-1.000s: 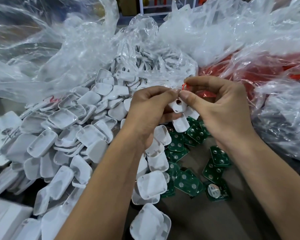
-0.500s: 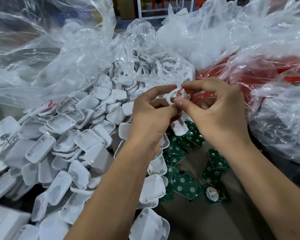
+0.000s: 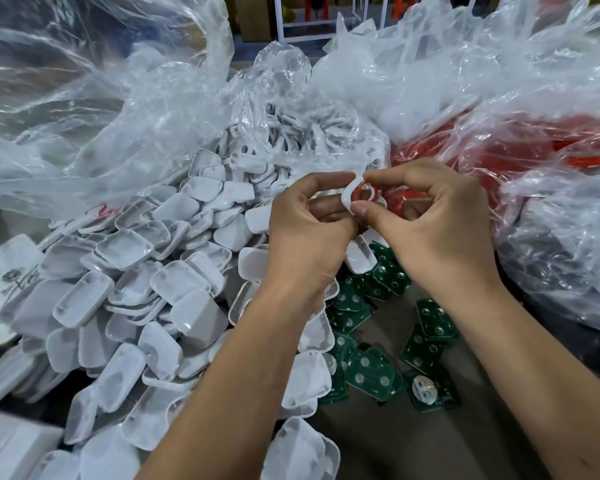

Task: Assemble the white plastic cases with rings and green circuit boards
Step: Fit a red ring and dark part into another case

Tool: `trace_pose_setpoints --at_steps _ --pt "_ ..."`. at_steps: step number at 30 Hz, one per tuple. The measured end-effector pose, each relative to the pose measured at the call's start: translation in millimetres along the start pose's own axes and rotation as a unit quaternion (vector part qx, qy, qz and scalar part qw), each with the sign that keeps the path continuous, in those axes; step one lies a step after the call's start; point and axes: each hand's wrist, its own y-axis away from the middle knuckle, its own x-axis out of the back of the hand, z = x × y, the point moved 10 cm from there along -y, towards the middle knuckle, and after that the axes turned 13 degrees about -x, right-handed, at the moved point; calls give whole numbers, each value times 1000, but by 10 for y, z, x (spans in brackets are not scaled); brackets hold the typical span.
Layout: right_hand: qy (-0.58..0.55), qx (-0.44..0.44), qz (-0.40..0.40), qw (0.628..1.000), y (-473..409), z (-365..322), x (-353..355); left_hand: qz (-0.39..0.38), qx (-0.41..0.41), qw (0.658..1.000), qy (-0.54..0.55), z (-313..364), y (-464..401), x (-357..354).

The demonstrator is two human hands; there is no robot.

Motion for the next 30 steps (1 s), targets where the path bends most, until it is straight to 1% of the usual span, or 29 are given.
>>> trace_pose_setpoints --at_steps 6,11,17,24,30 --pt "-41 -10 5 999 -4 47 24 -9 -14 1000 15 35 6 -60" --pt "-51 7 4 999 -2 17 34 -4 9 998 54 19 30 -79" --pt "-89 4 -10 996 -25 15 41 27 73 989 123 -76 54 -81" --pt "-103 3 -32 994 -17 0 -1 46 69 990 116 -61 58 -54" --pt "-106 2 -44 993 -15 8 -28 82 69 982 153 -45 50 22"
